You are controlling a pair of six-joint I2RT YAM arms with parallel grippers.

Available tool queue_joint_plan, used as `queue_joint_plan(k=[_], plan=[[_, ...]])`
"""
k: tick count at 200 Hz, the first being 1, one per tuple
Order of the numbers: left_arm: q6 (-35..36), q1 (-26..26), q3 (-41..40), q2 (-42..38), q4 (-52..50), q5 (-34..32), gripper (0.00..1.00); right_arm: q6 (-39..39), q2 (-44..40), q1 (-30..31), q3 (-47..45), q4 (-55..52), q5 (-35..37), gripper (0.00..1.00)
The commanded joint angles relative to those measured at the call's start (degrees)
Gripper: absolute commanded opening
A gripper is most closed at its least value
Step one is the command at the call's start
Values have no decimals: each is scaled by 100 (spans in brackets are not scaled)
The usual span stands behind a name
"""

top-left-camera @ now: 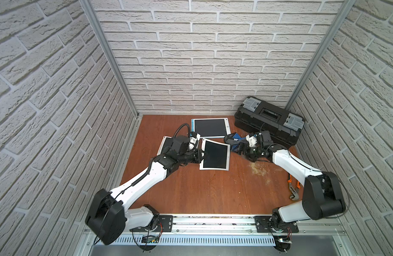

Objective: Wipe the drawing tablet
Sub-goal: Adjust the drawing tablet at the center of the board, then pick up the cleaning item at the center of the board.

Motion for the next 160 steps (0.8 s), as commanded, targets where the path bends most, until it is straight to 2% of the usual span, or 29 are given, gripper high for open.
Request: queue_joint_plan(k=[1,21,51,69,94,114,139,160], plan=[[1538,-579,316,-557,-1825,-2314,0,-485,-36,-35,714,-1101,1188,89],[2220,-1176,162,-1040,-1626,-3343,0,-497,656,-115,1425,-1680,1417,93],[3118,-2057,-284,-1638,-1176,-4122,0,-73,1417,-192,1789,-1755,1515,94],[3643,-2778,-406,-1570,-1049,-4880,0,283,1806,-246,1899,-1621,1309,94],[4343,-3631,-462,-1119,-811,-5887,0,552,2416,-247,2425,-1958,1571,94],[4540,-3871,-447,-804,-702,-6386,0,657,2812,-265,2783,-2035,1533,94],[4440,-3917,-412,-687,-781,-6395,0,861,3182,-274,3233,-2013,1260,94],[4278,-3933,-448,-739,-853,-6295,0,1105,3813,-274,3713,-2151,1021,94]])
